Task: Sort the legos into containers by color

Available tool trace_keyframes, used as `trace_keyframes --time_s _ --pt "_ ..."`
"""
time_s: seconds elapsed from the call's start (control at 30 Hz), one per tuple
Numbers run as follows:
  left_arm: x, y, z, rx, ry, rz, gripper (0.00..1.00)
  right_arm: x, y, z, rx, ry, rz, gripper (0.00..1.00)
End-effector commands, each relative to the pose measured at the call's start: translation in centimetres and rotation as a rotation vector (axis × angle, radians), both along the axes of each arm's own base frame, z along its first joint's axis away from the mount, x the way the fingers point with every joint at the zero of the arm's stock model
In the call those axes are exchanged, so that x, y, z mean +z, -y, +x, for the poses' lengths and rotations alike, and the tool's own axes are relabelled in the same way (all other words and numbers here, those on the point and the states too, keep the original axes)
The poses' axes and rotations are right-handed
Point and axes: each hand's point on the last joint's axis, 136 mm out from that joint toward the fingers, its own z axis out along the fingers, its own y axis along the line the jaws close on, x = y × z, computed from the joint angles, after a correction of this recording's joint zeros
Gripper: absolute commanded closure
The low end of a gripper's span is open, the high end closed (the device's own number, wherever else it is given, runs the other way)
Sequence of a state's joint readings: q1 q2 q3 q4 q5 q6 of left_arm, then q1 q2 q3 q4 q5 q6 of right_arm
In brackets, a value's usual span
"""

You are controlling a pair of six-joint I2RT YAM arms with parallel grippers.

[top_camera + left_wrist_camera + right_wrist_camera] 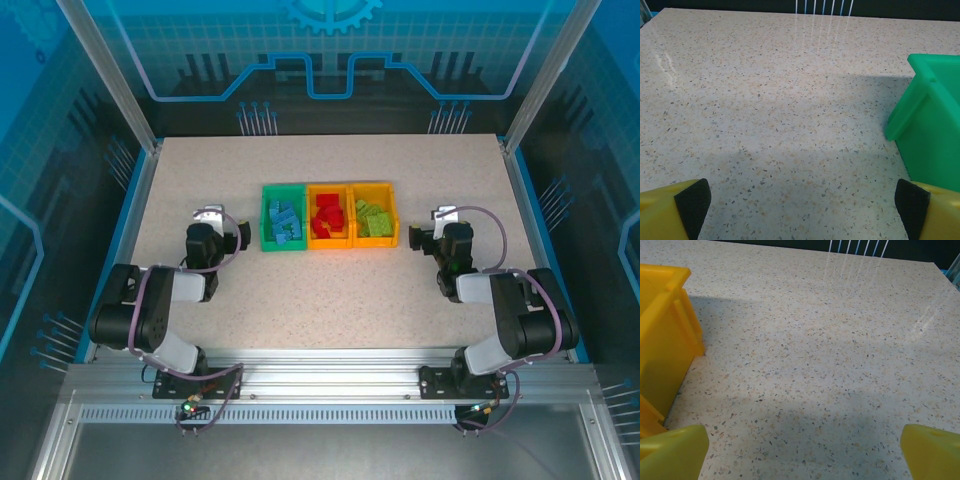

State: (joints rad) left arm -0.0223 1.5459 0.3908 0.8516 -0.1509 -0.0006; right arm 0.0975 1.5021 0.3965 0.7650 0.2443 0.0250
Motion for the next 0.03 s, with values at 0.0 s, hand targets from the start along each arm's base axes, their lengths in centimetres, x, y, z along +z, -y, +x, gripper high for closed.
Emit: trace_keyframes --time_s 0.0 --pt "0.88 -0.08 0.29 -0.005 0.037 -0.02 0.01 1.11 0.0 0.6 -0.005 0.042 0.0 0.0"
